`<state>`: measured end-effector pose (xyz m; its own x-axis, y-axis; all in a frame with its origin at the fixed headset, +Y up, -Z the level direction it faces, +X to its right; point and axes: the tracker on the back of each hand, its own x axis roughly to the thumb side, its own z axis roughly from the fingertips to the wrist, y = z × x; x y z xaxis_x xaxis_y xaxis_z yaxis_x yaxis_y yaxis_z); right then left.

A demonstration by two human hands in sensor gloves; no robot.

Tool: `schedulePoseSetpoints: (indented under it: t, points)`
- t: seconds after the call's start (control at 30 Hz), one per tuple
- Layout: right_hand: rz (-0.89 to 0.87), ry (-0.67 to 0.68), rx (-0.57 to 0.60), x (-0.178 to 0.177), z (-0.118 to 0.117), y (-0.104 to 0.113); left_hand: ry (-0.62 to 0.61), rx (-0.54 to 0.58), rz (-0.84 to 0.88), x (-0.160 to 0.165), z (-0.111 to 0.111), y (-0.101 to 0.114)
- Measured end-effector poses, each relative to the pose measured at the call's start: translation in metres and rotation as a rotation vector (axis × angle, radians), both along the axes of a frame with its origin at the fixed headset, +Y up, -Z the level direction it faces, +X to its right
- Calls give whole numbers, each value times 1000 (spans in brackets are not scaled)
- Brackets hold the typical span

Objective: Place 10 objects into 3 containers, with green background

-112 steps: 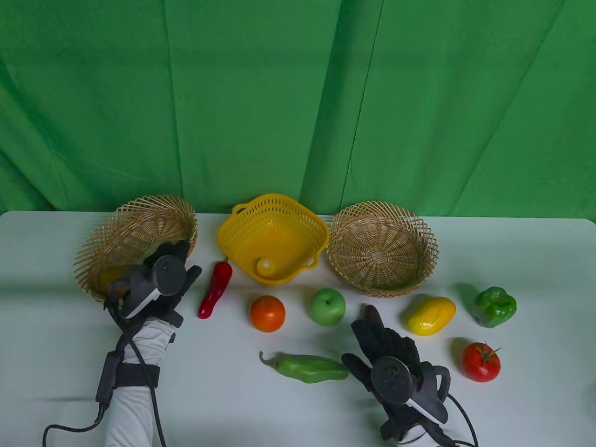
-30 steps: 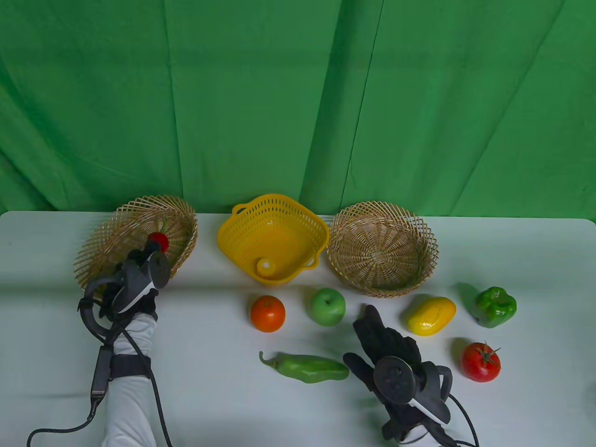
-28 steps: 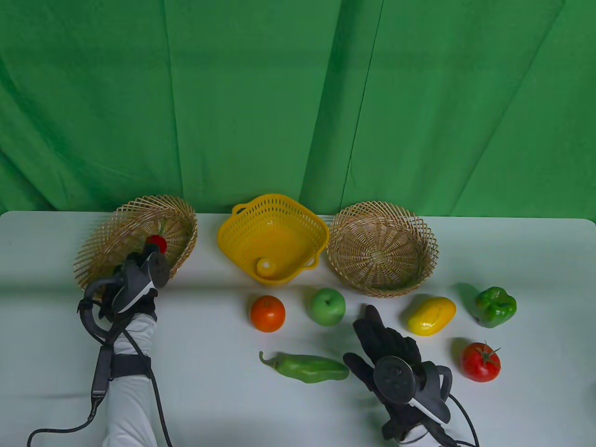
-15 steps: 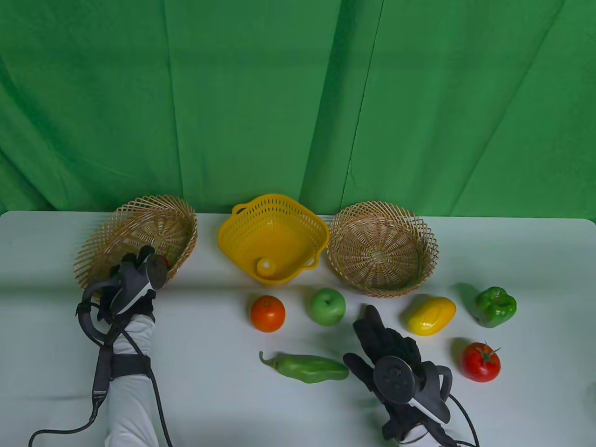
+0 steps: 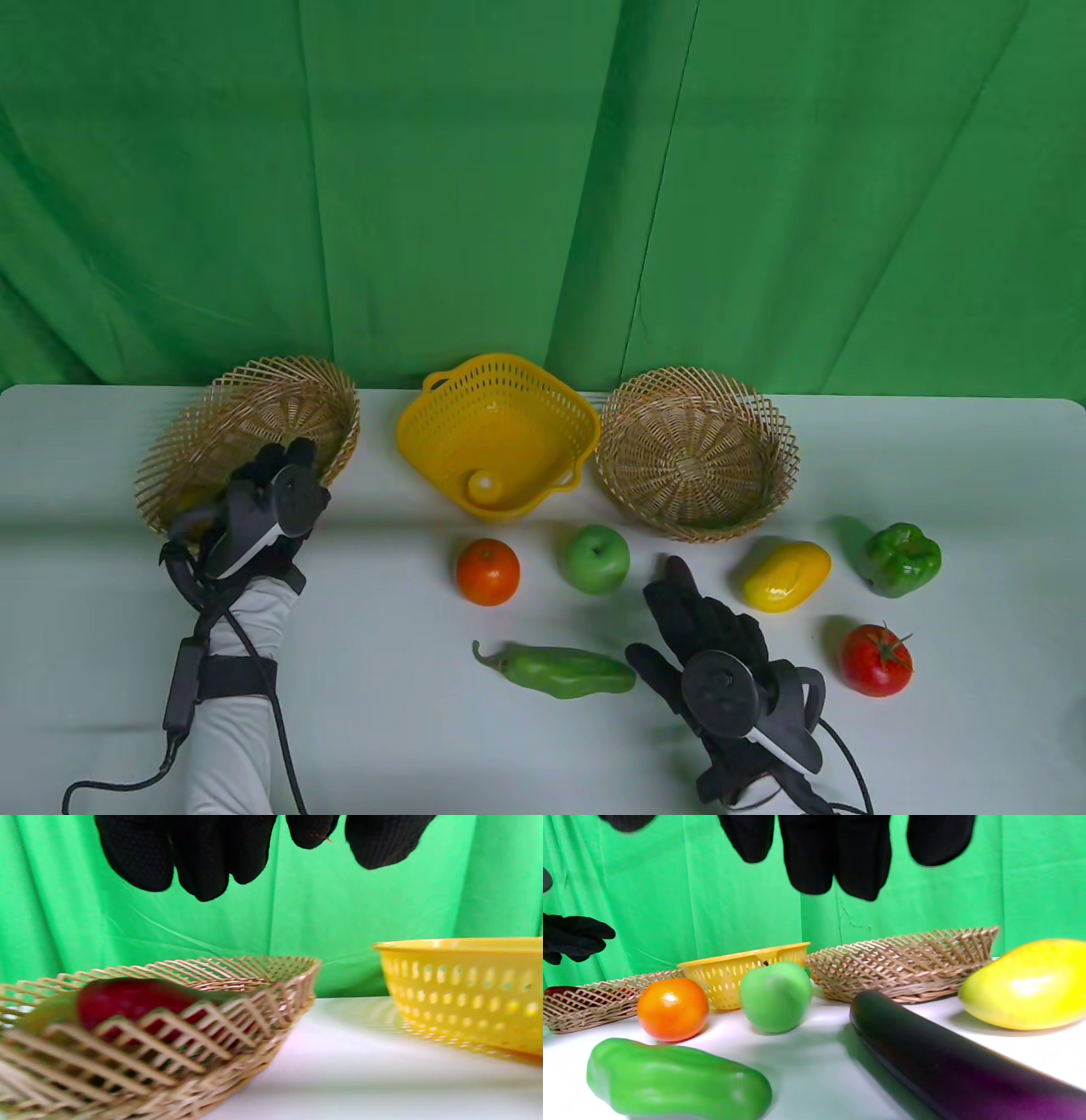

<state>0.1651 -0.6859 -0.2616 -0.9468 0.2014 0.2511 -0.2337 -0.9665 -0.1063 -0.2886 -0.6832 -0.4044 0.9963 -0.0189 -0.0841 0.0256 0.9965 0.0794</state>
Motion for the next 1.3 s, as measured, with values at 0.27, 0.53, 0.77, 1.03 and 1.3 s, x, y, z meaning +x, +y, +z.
schedulePoseSetpoints:
  t: [0.27,0.53,0.77,1.03,1.3]
  points:
    - [-2,1,0,0,0,0,-153,26,167,26,6,-13]
    - [-1,-2,-1,1,0,0,-314,-5,274,62,15,-38]
    - [2,-3,-3,1,0,0,-442,-75,324,94,26,-61]
    - [1,-5,-4,2,0,0,-501,-263,243,129,37,-79]
    - [2,-5,-5,2,0,1,-487,-335,210,147,31,-91]
